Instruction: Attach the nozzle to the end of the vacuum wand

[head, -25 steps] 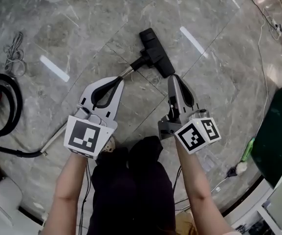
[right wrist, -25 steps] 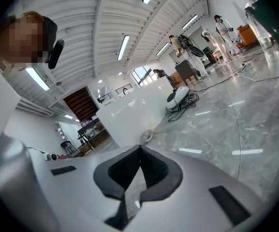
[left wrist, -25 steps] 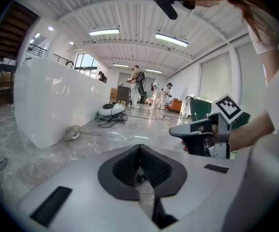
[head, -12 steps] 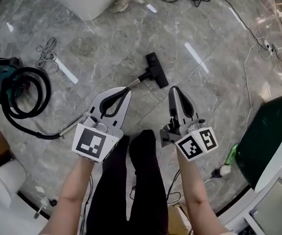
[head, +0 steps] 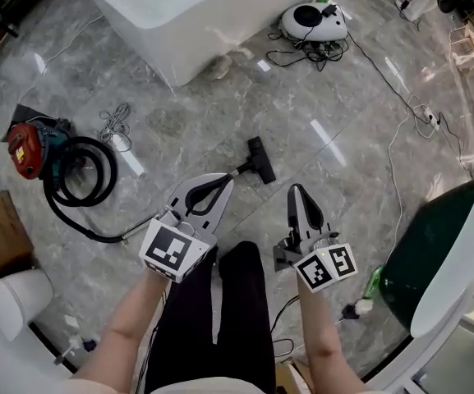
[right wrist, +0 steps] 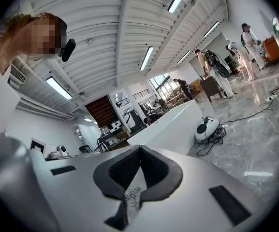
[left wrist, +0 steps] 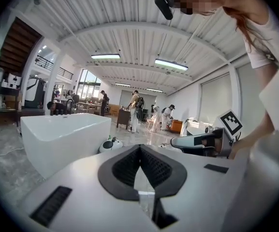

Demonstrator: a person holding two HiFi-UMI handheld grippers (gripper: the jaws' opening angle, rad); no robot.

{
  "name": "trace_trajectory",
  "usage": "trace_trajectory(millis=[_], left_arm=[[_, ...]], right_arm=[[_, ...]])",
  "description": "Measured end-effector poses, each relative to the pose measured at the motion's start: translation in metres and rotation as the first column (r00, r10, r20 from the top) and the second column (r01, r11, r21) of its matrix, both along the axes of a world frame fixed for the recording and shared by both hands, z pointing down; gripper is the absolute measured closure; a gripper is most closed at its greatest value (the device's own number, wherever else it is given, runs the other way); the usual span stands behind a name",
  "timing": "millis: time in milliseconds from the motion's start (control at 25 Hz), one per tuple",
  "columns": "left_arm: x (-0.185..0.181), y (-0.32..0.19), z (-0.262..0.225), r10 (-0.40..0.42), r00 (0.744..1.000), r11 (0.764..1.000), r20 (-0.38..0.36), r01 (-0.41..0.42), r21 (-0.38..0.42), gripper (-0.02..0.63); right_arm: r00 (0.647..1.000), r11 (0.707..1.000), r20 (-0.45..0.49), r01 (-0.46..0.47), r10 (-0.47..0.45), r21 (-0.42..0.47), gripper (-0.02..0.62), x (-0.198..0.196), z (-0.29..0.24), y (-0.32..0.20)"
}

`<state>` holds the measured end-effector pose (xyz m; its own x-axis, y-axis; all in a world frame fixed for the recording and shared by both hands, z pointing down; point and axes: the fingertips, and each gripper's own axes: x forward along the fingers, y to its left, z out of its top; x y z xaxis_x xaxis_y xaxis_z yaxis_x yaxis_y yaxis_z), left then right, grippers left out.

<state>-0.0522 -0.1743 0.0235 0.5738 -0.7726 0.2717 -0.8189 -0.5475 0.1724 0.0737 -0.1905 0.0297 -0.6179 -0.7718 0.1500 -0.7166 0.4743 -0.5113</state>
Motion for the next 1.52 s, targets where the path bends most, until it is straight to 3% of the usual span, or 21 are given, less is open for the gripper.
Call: trace_trajectory(millis=[320,600,960,1520], left_arm=[[0.010,0.030,-0.114,-0.014,0.999,0.999,-0.039,0.016,0.049,0.597],[0.001,0.069,-0.156,-0.037,0.999,0.997,0.007,0.037,0.073,0.597],[-0.018,0.080,-0.162,-0.009,1.000,0.992,0.004,0.008,0.129,0.597],[-0.013,0.063,-0.169,-0.017,1.000,0.988,0.020,0.014,0.154,0.597]], right_arm=[[0.997,0.993,-0.014,-0.069,0.071,0.100,0.580,0.044,-0.121,0.016],[0.969,0.958,-0.103,-0.201,0.225,0.203,0.580,0.080,-0.179,0.052],[0.916,0.903,-0.137,-0.331,0.377,0.272,0.578,0.098,-0.202,0.084],[0.870,0.869,-0.145,-0.429,0.471,0.245,0.580,0.124,-0.194,0.075]])
